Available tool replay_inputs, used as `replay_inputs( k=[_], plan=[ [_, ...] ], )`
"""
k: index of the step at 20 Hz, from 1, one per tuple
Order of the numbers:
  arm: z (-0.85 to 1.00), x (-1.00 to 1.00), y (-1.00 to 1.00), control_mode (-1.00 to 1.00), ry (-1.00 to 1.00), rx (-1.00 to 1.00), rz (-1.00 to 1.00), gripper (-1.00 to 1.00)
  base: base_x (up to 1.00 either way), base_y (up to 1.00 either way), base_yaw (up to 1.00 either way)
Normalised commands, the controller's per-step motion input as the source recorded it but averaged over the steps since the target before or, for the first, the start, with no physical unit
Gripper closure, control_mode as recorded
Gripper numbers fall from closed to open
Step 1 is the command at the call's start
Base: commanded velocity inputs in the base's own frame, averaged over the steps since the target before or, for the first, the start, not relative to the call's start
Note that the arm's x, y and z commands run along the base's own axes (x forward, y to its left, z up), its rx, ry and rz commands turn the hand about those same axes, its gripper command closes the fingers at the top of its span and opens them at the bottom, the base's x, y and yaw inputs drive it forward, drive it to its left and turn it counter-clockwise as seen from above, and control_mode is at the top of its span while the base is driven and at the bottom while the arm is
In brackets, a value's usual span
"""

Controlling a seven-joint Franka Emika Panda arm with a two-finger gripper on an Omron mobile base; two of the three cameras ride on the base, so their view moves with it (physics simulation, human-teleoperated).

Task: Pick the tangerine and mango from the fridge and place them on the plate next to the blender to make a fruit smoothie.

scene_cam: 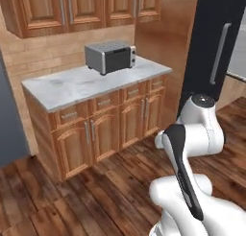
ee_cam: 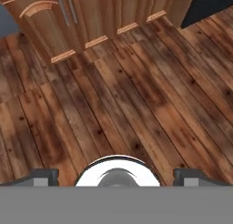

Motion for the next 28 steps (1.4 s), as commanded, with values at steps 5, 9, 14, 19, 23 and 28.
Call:
replay_inputs(
  k=[5, 9, 14, 19, 23, 28],
  plan=[
    [0.0, 0.0, 0.0, 1.0, 0.0, 0.0, 0.0, -1.0, 0.45, -0.66, -0.61],
    [0.0, 0.0, 0.0, 1.0, 0.0, 0.0, 0.0, -1.0, 0.64, -0.72, -0.54],
    [0.0, 0.0, 0.0, 1.0, 0.0, 0.0, 0.0, -1.0, 1.0, -0.77, -0.32],
    [0.0, 0.0, 0.0, 1.0, 0.0, 0.0, 0.0, -1.0, 1.0, -0.8, -0.27],
    [0.0, 0.0, 0.0, 1.0, 0.0, 0.0, 0.0, -1.0, 1.0, -0.92, -0.26],
    [0.0, 0.0, 0.0, 1.0, 0.0, 0.0, 0.0, -1.0, 1.0, -0.83, -0.09]
  ],
)
